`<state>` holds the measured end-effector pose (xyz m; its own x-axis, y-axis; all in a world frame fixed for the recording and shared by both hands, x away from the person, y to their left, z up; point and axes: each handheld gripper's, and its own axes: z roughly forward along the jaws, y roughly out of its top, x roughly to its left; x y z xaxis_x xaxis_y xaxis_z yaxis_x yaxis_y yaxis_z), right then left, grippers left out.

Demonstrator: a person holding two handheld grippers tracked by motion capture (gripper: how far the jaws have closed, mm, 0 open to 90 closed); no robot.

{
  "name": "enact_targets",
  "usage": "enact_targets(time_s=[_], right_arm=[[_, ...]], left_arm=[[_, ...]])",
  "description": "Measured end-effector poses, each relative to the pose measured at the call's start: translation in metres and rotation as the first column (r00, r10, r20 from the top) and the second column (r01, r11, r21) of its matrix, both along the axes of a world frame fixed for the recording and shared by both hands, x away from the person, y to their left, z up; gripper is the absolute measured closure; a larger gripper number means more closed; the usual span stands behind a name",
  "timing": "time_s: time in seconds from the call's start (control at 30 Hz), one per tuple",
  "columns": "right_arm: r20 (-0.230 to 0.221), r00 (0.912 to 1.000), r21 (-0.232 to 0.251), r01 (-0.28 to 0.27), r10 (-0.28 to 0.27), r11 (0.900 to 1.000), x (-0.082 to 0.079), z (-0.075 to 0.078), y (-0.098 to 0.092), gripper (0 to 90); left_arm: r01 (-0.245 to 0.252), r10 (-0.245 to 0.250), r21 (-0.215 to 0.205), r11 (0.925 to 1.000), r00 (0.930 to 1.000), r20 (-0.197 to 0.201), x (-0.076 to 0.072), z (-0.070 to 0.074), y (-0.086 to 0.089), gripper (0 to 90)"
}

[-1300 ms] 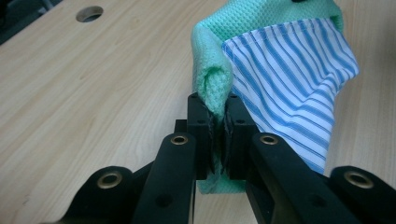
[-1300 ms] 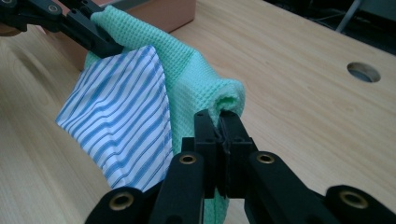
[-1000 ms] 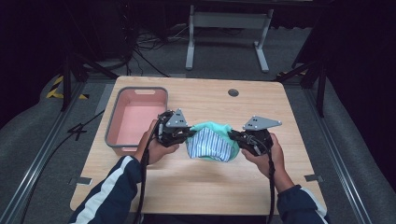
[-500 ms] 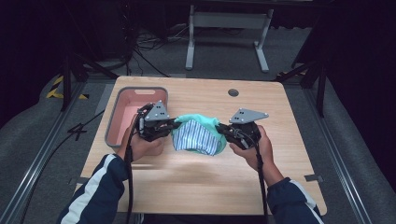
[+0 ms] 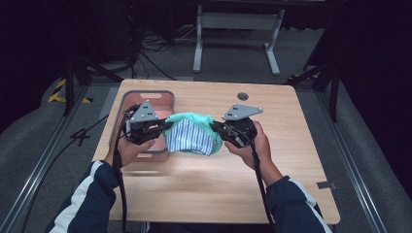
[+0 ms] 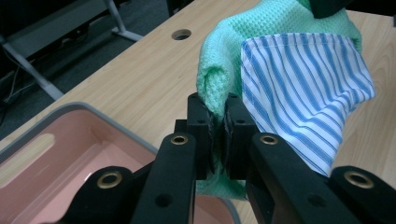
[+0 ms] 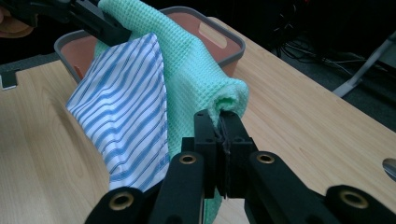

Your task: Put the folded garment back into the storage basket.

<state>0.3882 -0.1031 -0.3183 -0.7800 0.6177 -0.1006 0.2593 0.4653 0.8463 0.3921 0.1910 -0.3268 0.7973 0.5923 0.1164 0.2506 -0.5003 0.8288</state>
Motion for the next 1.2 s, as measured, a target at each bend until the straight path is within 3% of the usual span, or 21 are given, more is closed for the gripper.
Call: enact_targets(time_s=[0.4,0.7,1.2], right_arm=[[-0.004,0.9989,0.002,-0.047,0.047,0.999,0.012,0.008,0.037,87.2],[-0.005,0.9965,0.001,-0.083,0.083,0.997,0.022,0.013,0.074,87.2],[-0.024,0.9905,-0.014,-0.136,0.135,0.991,0.036,0.006,0.124,87.2]], left_arm=[[-0.073,0.073,0.017,0.9972,0.9971,0.024,-0.006,0.009,0.041,83.7],[-0.138,0.137,0.014,0.9904,0.99,0.032,-0.009,0.016,0.074,83.7],[-0.226,0.226,0.016,0.9741,0.9742,0.004,-0.008,0.002,0.113,83.7]])
